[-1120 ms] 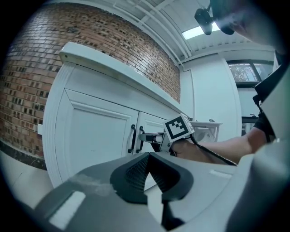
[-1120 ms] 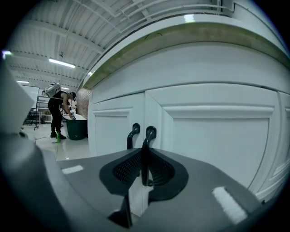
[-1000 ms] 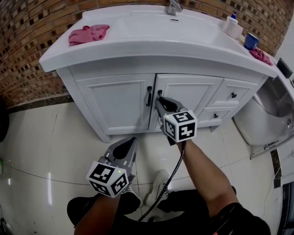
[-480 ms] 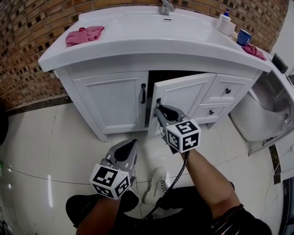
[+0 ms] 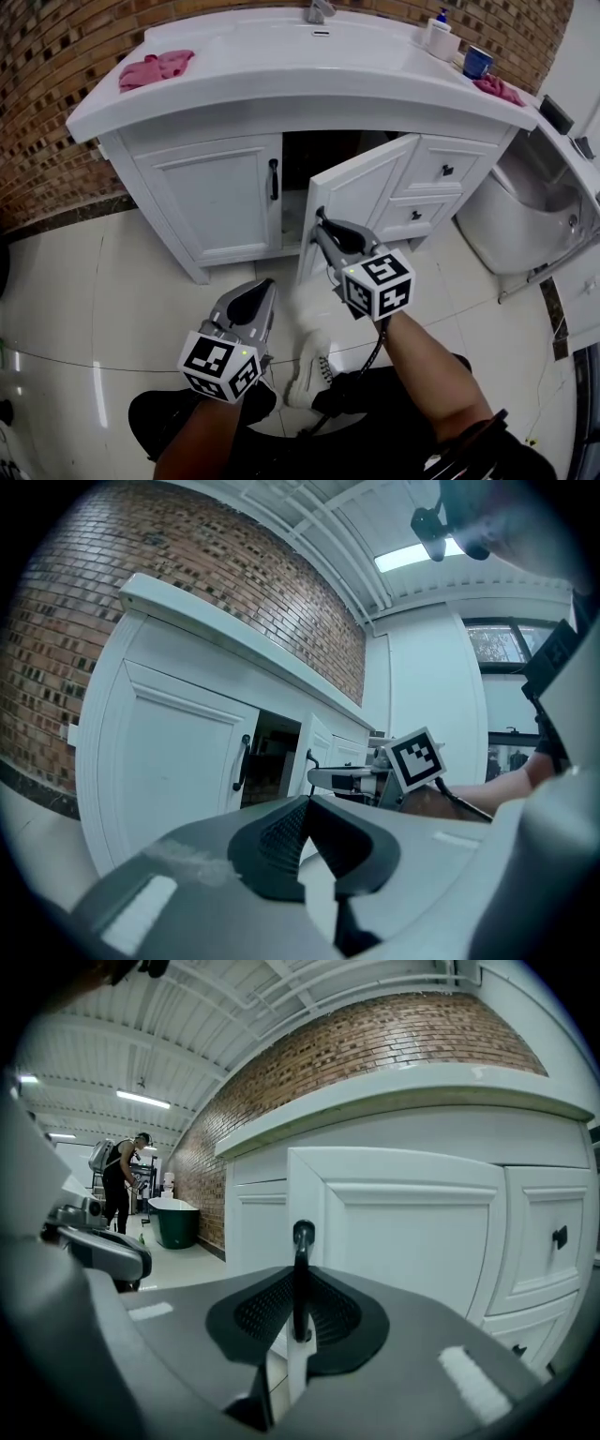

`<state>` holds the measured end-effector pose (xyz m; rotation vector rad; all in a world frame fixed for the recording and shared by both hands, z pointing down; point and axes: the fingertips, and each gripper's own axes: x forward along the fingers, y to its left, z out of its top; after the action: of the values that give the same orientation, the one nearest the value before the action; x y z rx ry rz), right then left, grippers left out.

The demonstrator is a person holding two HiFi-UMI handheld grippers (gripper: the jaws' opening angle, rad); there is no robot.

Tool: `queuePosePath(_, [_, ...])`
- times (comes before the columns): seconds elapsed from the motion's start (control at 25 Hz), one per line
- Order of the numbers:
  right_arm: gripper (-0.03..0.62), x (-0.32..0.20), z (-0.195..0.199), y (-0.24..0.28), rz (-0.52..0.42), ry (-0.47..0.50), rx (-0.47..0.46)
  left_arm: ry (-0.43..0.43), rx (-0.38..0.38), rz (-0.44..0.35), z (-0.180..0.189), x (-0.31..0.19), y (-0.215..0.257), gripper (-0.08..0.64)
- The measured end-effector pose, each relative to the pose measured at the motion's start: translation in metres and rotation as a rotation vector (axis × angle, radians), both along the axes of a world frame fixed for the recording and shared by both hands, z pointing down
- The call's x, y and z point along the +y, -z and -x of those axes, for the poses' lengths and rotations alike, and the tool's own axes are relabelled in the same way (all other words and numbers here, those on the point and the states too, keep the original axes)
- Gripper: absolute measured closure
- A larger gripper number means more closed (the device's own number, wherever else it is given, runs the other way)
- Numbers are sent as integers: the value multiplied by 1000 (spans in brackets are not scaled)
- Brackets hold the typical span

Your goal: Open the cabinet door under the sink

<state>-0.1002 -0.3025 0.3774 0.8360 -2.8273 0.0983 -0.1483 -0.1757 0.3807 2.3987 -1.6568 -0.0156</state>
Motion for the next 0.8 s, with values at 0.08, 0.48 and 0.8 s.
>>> queuePosePath(0.08, [546,6,-8,-1,-1,0,-4,-15,-5,9,-7,3,-5,557])
queuePosePath(0.48, [548,30,-55,-1,-4,-19,6,-73,-23,16,-31,14,-4,557])
queuePosePath(0.8, [548,41,-101,-2,-12,-74,8,-116,-21,3,-57,16,1,557])
